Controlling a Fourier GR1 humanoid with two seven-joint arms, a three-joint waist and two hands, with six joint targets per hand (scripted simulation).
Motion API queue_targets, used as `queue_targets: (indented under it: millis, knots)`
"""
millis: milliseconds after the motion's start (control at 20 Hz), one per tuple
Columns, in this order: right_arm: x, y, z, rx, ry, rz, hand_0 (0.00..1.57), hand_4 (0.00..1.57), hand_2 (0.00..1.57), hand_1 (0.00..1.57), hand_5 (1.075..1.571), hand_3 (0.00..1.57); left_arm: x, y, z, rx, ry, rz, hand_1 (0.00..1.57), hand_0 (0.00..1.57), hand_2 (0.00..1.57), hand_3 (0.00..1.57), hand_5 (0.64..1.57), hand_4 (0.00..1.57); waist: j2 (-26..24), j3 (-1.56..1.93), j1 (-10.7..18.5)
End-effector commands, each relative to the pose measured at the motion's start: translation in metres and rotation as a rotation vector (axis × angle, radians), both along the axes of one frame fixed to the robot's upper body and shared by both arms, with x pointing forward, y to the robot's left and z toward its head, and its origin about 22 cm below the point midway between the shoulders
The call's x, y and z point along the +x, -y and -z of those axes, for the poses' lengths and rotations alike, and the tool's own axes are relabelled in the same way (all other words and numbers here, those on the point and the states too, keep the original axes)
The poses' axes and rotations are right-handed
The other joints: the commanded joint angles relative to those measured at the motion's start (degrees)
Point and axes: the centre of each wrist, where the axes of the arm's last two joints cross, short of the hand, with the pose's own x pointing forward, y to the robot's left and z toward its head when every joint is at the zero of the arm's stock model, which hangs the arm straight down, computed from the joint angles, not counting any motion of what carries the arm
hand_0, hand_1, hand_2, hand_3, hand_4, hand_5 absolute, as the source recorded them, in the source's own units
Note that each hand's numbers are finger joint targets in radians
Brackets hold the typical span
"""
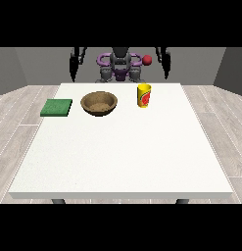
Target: Pick the cup and pour the ball into the bowl, then pick the bowl and place it on the pad
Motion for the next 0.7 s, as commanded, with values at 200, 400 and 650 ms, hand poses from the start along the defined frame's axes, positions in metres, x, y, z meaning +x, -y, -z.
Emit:
queue_targets:
  millis: [200,400,650]
  knots:
    - [0.003,0.008,-0.032,-0.029,0.035,-0.004,0.00,0.00,0.00,0.00,1.569,0.00,0.001,-0.005,-0.030,0.022,0.030,0.010,0.00,0.00,0.00,0.00,1.557,0.00,-14.84,-0.30,-0.37]
    - [-0.009,0.064,-0.037,0.098,0.021,-0.023,0.00,0.00,0.00,0.00,1.570,0.00,0.008,-0.009,-0.060,-0.199,0.064,-0.021,0.00,0.00,0.00,0.00,1.557,0.00,-13.83,-0.24,-0.97]
    - [-0.010,0.068,-0.065,0.114,0.105,-0.023,0.00,0.00,0.00,0.00,1.570,0.00,0.003,-0.033,-0.062,-0.186,0.157,-0.041,0.00,0.00,0.00,0.00,1.547,0.00,-8.23,-0.28,-1.54]
